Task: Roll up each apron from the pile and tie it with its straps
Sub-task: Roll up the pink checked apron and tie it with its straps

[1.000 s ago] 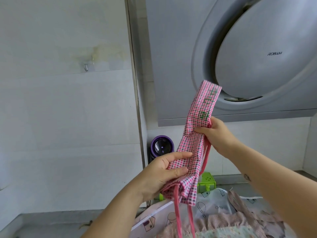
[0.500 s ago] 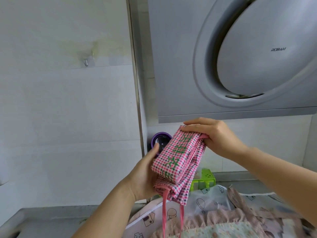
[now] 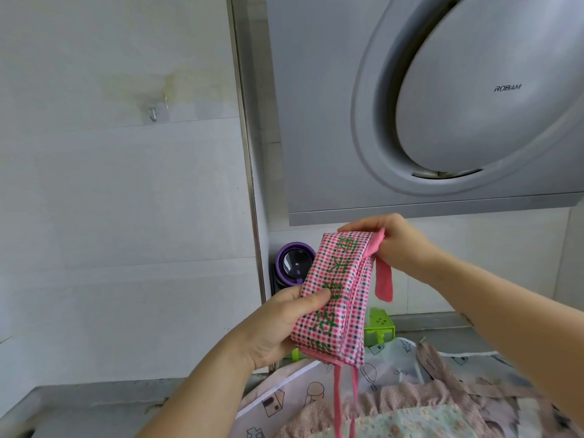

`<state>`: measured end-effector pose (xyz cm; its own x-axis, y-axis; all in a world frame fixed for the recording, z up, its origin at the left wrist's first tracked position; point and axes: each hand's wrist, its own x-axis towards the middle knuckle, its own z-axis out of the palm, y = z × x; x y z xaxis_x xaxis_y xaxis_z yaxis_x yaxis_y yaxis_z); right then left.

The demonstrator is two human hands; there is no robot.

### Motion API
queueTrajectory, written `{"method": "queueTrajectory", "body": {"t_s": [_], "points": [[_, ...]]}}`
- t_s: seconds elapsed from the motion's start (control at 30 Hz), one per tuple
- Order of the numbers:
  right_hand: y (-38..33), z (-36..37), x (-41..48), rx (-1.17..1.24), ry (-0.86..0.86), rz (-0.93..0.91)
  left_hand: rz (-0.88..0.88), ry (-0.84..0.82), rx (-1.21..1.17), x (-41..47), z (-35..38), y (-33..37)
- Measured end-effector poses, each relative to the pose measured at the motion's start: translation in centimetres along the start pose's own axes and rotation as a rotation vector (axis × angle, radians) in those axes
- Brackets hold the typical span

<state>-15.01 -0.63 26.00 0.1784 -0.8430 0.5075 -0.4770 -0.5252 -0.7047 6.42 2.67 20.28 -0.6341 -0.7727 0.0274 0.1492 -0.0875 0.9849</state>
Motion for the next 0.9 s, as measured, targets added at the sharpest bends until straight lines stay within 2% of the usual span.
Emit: {"method": "queueTrajectory", "body": {"t_s": [0.13, 0.33, 0.53, 0.73, 0.83, 0.9], "points": [[0.1, 0.8, 0.0, 0.072, 0.146, -0.073, 0.032, 0.03, -0.019, 0.0, 0.2, -0.1], [0.2, 1.6, -0.1, 0.321, 0.226, -0.042, 0.094, 0.078, 0.04, -0.3, 1.2, -0.3], [0.2, 2.3, 0.6, 0.534, 0.217, 0.224, 0.215, 0.179, 0.102, -0.1, 1.6, -0.7], [0.4, 3.1, 1.0, 0.617, 0.094, 0.43, 0.066, 0.12, -0.13, 0.0, 1.2, -0.7], [1.2, 2.7, 0.7, 0.563, 0.019, 0.509, 0.161, 0.249, -0.106, 0.2, 1.1, -0.9], [1.5, 2.4, 0.1, 0.43, 0.217, 0.496, 0.251, 0.415, 0.019, 0.4, 0.5, -1.1]]}}
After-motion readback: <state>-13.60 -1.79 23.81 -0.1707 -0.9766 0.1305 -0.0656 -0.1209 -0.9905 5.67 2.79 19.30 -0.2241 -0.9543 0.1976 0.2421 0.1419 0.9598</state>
